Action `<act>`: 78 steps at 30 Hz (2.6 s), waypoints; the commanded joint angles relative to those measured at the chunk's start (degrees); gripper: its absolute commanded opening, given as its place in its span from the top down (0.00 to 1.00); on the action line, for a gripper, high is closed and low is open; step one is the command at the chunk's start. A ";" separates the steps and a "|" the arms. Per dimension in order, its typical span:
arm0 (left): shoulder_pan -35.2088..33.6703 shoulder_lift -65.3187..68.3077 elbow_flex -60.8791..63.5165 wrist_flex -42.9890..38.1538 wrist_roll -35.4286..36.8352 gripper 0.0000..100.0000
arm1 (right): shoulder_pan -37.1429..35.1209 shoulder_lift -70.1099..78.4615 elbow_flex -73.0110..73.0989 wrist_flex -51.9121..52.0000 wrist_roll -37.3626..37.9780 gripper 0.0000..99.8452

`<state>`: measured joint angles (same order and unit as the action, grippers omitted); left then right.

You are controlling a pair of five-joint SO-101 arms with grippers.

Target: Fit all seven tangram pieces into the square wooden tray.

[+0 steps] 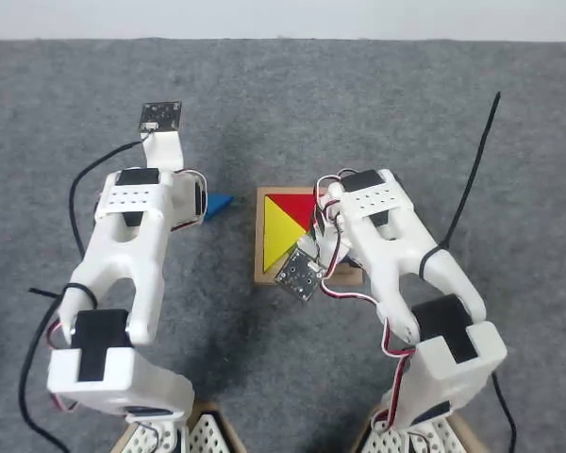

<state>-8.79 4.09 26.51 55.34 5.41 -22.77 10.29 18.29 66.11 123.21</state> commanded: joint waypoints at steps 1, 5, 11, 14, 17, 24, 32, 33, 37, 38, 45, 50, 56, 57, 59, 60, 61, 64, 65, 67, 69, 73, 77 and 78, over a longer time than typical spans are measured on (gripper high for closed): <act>0.53 -0.35 -2.77 -0.97 -0.62 0.88 | 0.92 -0.22 -3.16 -0.92 0.62 0.79; 0.53 -0.35 -2.77 -0.97 -0.62 0.88 | 0.84 -0.31 -3.16 -0.57 0.62 0.79; 0.53 -0.35 -2.86 -0.97 -0.62 0.88 | 1.19 -1.54 -3.60 -0.31 0.79 0.79; 0.53 -0.35 -2.95 -0.97 -0.70 0.88 | 1.01 -3.56 -3.60 1.19 0.79 0.79; 1.41 -0.35 -2.86 -0.97 -0.70 0.88 | 0.48 -5.32 -3.69 3.30 0.88 0.79; 2.20 -0.35 -2.68 -0.88 -0.70 0.88 | 0.57 -5.76 -3.69 3.30 0.62 0.79; 2.11 -0.35 -2.68 -0.88 -0.70 0.88 | 0.75 -5.76 -3.69 3.21 0.44 0.72; 2.11 -0.35 -2.68 -0.88 -0.70 0.88 | 1.01 -5.76 -3.69 3.21 0.44 0.70; 2.20 -0.35 -2.68 -0.88 -0.70 0.88 | 1.27 -6.02 -3.78 3.12 0.44 0.68; 2.20 -0.35 -2.59 -0.88 -0.70 0.88 | 1.27 -6.11 -3.78 3.12 0.44 0.68; 2.20 -0.35 -2.59 -0.88 -0.70 0.88 | 0.84 -7.43 -7.12 3.65 -8.44 0.72; 2.11 -0.35 -2.59 -0.88 -0.70 0.88 | 0.75 -14.73 -11.34 6.20 -34.90 0.90; 2.37 -0.35 -2.51 -0.97 -0.35 0.88 | 3.38 -23.08 -6.95 12.26 -58.90 0.99; 2.37 -0.35 -2.51 -0.88 -0.35 0.88 | 4.09 -24.84 -5.10 11.91 -61.98 0.99; 2.37 -0.26 -1.98 -0.88 -0.26 0.88 | 6.81 -29.14 0.00 9.27 -68.48 0.99; 2.37 -0.35 -1.63 -0.97 -0.26 0.88 | 8.13 -31.87 3.16 7.25 -71.82 0.99; 2.37 -0.44 -1.54 -0.88 -0.26 0.88 | 9.45 -35.03 6.86 4.97 -74.99 0.99; 2.37 -0.79 -1.27 -1.05 -0.26 0.88 | 12.70 -44.44 20.04 -1.01 -83.52 0.99; 2.37 -0.79 -1.27 -1.05 -0.26 0.88 | 13.23 -47.08 24.70 -2.77 -85.27 0.99; 2.37 -0.88 -1.27 -1.14 -0.26 0.88 | 13.49 -51.56 33.58 -5.85 -87.38 0.99; 2.37 -0.88 -1.54 -0.88 -0.53 0.88 | 13.41 -54.64 40.79 -8.75 -88.18 0.99; 2.29 -0.97 -3.12 1.49 -1.49 0.88 | 14.37 -56.04 48.70 -12.70 -93.01 0.99; 3.16 -0.53 -8.22 9.58 -6.59 0.88 | 17.27 -56.04 52.22 -16.13 -96.62 0.99; 3.60 -0.35 -9.54 11.43 -7.82 0.88 | 18.07 -56.04 53.10 -17.45 -96.88 0.99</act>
<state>-6.86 4.09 23.60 59.38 2.33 -7.03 -43.87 70.59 52.22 28.26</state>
